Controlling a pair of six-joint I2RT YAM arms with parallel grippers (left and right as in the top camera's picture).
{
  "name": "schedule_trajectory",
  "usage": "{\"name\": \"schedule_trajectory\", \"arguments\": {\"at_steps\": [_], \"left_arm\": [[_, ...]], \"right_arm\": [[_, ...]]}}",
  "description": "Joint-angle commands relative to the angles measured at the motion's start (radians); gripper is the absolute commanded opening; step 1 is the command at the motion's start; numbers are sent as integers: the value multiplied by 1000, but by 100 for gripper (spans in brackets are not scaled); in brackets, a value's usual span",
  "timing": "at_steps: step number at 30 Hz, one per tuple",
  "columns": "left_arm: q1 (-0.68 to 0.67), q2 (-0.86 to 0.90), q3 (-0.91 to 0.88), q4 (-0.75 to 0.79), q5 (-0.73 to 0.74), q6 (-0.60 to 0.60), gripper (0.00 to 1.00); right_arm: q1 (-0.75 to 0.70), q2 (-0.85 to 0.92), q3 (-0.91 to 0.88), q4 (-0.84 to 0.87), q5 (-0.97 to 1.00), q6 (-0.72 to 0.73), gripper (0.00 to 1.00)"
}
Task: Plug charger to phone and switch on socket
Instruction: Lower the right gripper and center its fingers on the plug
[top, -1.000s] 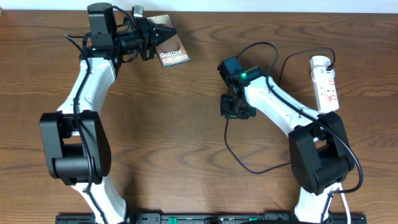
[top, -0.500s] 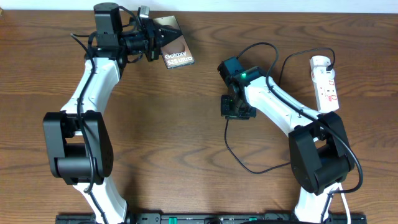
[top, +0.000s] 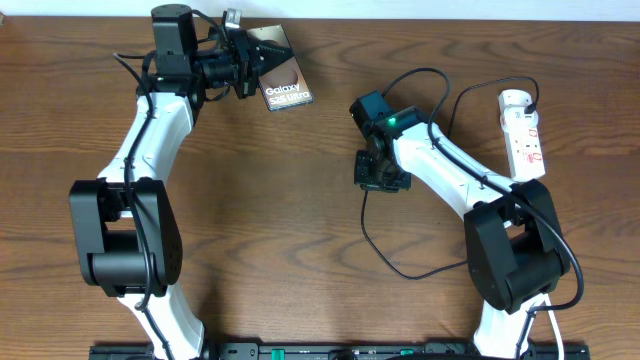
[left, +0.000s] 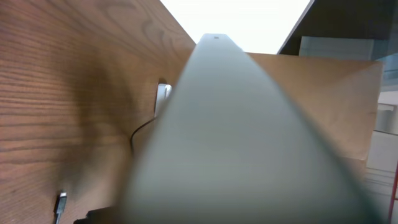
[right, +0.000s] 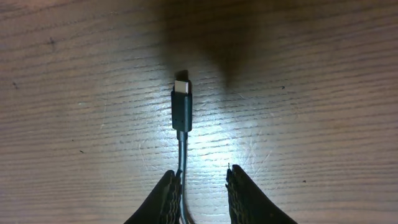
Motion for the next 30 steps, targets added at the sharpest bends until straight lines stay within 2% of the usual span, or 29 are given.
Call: {"name": "schedule_trajectory", "arguments": {"at_steps": [1, 30], "left_arm": [[2, -2, 2, 11, 17, 24, 7], [2, -2, 2, 11, 17, 42, 7]], "right_arm": [[5, 2, -5, 1, -7, 44, 24], [8, 2, -130, 180, 2, 77, 25]]}}
